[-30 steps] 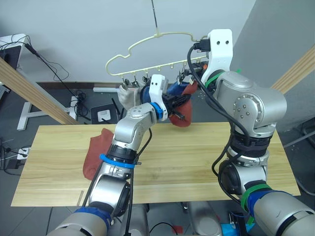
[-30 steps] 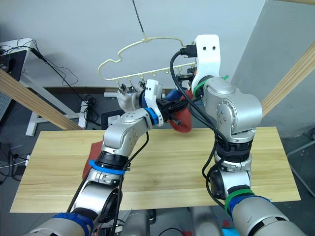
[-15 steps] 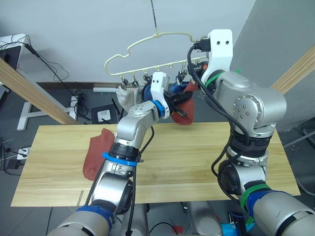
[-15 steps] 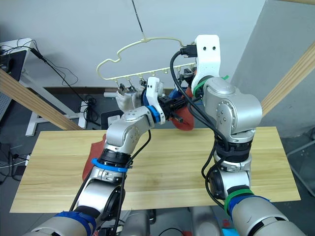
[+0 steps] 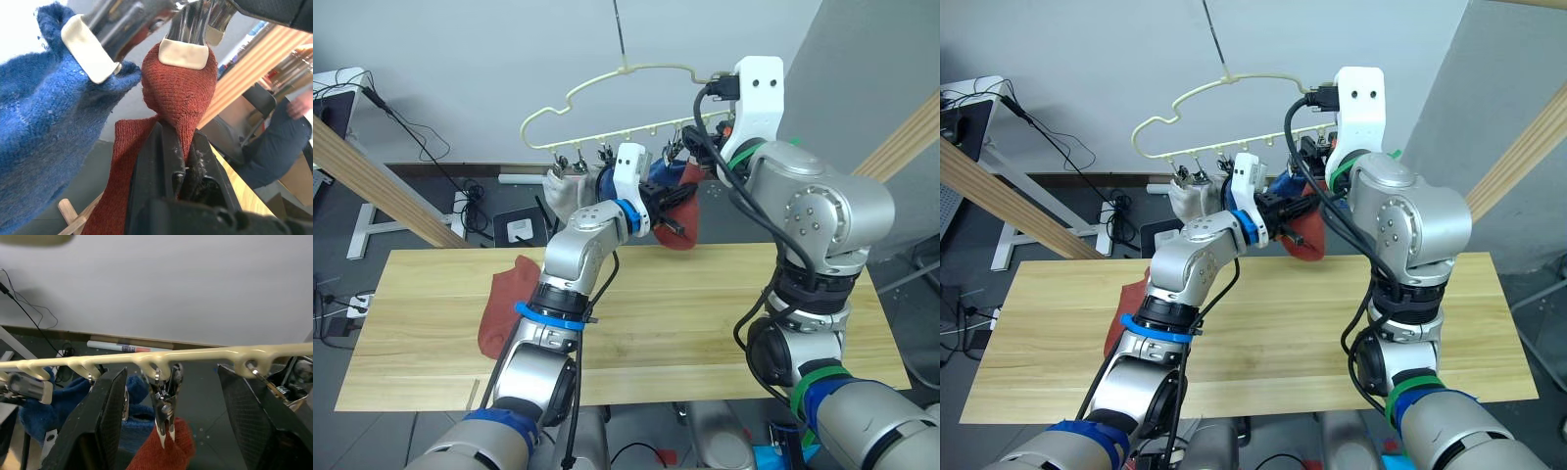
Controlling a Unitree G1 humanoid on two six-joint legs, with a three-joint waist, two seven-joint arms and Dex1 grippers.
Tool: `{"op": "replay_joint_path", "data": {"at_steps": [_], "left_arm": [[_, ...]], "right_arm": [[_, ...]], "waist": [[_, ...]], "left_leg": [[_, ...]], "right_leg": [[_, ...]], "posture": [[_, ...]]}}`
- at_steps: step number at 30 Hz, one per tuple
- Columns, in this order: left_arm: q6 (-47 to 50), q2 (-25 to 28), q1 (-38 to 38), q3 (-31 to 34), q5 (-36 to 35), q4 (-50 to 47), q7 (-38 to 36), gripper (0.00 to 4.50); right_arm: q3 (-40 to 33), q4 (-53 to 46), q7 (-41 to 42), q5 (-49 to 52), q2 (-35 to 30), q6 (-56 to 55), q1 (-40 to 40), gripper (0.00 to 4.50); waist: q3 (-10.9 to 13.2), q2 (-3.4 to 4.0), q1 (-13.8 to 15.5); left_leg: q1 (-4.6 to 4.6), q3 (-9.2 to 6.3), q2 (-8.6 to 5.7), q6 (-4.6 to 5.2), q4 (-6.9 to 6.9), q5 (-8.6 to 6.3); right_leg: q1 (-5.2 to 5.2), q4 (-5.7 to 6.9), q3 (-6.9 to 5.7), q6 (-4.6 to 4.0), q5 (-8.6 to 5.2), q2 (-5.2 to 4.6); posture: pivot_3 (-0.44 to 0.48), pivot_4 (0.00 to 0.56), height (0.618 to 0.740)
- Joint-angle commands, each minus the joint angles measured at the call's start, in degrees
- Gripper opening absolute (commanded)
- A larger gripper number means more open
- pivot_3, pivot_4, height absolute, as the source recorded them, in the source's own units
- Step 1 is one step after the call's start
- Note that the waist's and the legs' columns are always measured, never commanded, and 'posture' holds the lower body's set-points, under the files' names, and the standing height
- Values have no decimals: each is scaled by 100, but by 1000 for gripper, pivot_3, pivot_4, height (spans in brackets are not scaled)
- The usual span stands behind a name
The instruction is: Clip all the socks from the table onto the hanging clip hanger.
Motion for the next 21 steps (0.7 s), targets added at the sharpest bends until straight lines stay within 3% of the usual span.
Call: {"op": "replay_joint_path", "data": {"at_steps": [1,7,12,21], "left_arm": [[45,55,50,-86,-143,-395,-214,1377],[291,361,298,-146,-138,-995,-257,3191],[504,666,511,-140,-197,-1527,-348,3191],[943,1706,1268,125,-555,-2855,-630,3191]], "right_arm": [[-224,-562,167,219,-25,373,-149,3075],[-639,-1009,341,395,84,1055,-178,3075],[-680,-1187,410,647,51,1087,20,3075],[-561,-1565,306,1067,-429,1087,350,3075]], "waist": [[0,0,-5],[0,0,-53],[0,0,-134],[-1,0,-205]], "left_leg": [[0,0,0,0,0,0],[0,0,1,0,0,0],[0,-1,0,0,1,0],[2,0,2,0,0,1]], "right_leg": [[0,0,0,0,0,0],[0,1,1,0,0,0],[0,3,1,0,0,-1],[0,5,3,0,0,0]], "posture": [[-239,351,740],[-263,342,740],[-263,342,740],[-282,321,740]]}}
